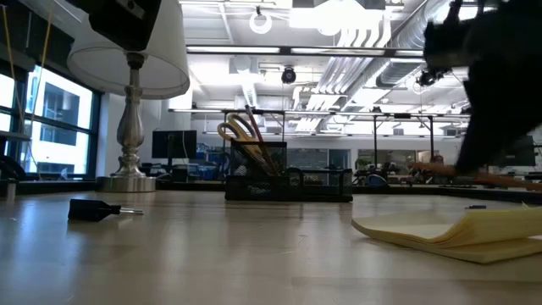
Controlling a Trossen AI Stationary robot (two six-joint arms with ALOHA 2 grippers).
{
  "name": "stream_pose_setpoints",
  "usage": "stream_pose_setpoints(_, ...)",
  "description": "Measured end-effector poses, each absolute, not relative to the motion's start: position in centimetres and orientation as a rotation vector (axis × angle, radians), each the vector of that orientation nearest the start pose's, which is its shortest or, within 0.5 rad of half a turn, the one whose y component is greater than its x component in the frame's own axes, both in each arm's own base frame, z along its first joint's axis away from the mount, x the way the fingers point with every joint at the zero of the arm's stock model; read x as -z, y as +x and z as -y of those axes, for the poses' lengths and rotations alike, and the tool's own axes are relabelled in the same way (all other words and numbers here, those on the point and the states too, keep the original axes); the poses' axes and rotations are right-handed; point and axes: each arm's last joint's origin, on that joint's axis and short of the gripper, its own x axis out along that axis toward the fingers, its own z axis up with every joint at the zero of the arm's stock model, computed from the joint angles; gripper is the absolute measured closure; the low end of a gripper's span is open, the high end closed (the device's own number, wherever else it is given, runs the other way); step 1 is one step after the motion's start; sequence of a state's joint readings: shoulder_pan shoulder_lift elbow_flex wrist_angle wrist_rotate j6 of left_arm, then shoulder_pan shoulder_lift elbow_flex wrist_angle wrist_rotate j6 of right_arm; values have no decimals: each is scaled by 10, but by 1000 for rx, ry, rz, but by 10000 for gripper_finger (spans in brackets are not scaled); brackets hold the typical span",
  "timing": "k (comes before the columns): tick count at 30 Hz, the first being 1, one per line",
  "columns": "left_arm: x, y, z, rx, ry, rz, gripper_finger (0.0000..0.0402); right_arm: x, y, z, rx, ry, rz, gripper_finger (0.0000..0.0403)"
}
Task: Pick and place office supplies into organizer
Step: Put the orange pencil into the black desk organizer
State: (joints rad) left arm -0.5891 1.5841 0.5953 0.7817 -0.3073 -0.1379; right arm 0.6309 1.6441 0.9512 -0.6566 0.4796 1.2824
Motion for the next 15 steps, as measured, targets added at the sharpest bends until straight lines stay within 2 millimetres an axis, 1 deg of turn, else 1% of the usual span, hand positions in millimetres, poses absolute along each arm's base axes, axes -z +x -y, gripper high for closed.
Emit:
stream_pose_setpoints(5, -176, 256, 160, 267, -44, -211, 332, -195, 248, -157, 544, 355, -863, 394)
stream_pose_setpoints(8, -176, 256, 160, 267, -42, -213, 332, -216, 253, -158, 548, 249, -734, 398)
stream_pose_setpoints(11, -176, 256, 160, 267, -41, -212, 332, -235, 260, -156, 614, 77, -566, 402)
stream_pose_setpoints(13, -176, 256, 160, 267, -41, -212, 332, -242, 266, -151, 682, -28, -478, 403)
stream_pose_setpoints(15, -176, 256, 160, 267, -42, -211, 332, -247, 274, -142, 742, -88, -429, 402)
